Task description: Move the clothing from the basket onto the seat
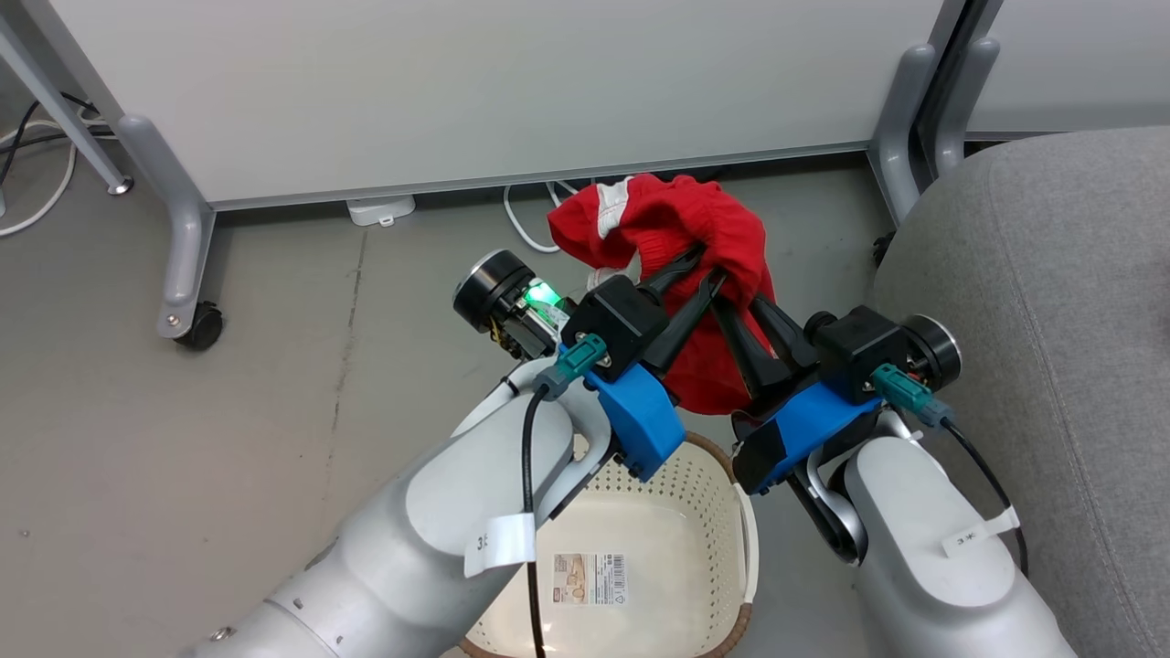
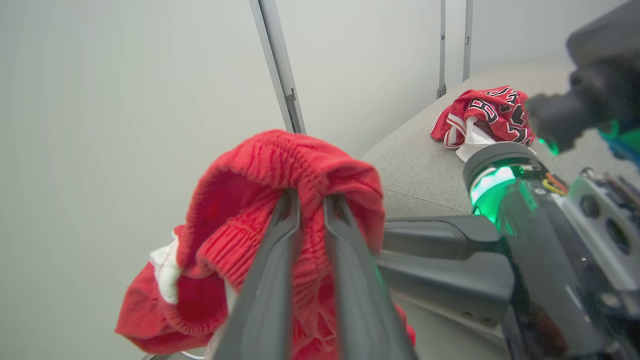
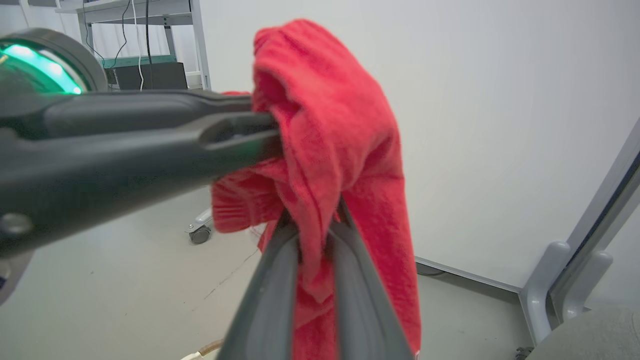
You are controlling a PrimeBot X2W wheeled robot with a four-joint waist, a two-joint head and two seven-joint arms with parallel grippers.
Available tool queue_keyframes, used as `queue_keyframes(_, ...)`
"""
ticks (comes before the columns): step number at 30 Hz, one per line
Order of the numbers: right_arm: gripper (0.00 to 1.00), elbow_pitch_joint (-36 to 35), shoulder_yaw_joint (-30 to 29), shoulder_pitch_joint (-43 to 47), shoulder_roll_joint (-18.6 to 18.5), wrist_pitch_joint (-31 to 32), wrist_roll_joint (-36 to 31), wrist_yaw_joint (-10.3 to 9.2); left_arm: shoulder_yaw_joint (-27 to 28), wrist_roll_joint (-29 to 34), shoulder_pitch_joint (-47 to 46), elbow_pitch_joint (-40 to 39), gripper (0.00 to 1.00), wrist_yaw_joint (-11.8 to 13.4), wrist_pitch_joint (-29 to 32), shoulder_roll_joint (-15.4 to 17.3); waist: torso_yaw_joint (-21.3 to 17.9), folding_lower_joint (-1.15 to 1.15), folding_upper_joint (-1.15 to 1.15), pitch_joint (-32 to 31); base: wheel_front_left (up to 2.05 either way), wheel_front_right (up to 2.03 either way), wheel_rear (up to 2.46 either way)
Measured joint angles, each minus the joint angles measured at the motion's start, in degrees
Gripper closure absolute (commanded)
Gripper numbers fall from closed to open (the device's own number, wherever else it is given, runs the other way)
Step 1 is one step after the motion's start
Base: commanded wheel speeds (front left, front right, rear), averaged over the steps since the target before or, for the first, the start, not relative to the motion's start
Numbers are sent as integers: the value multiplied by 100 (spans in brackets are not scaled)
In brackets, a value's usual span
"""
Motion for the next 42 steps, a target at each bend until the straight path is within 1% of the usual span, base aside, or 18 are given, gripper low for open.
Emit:
queue_keyframes(1,100,-10,-10,0,0,-1,12,0,10,0,0,7,58,7,0,-1,-1,0,0,6,0,0,0)
queue_keyframes(2,100,-21,-21,0,0,0,36,0,14,0,-1,13,0,8,0,-1,-3,0,0,12,0,0,0)
queue_keyframes(15,100,-104,-238,1,1,0,87,0,42,103,-3,27,0,32,0,-5,-88,0,0,122,0,0,0)
queue_keyframes(24,100,-292,-702,61,4,0,22,0,49,156,-2,35,0,32,0,0,-337,0,0,234,0,0,0)
queue_keyframes(32,100,-486,-1188,190,4,0,-120,0,22,204,-5,55,0,12,0,14,-683,0,0,390,0,0,0)
queue_keyframes(42,100,-730,-1500,307,5,0,-178,0,-127,282,-85,118,0,-22,0,30,-1300,0,0,654,0,0,0)
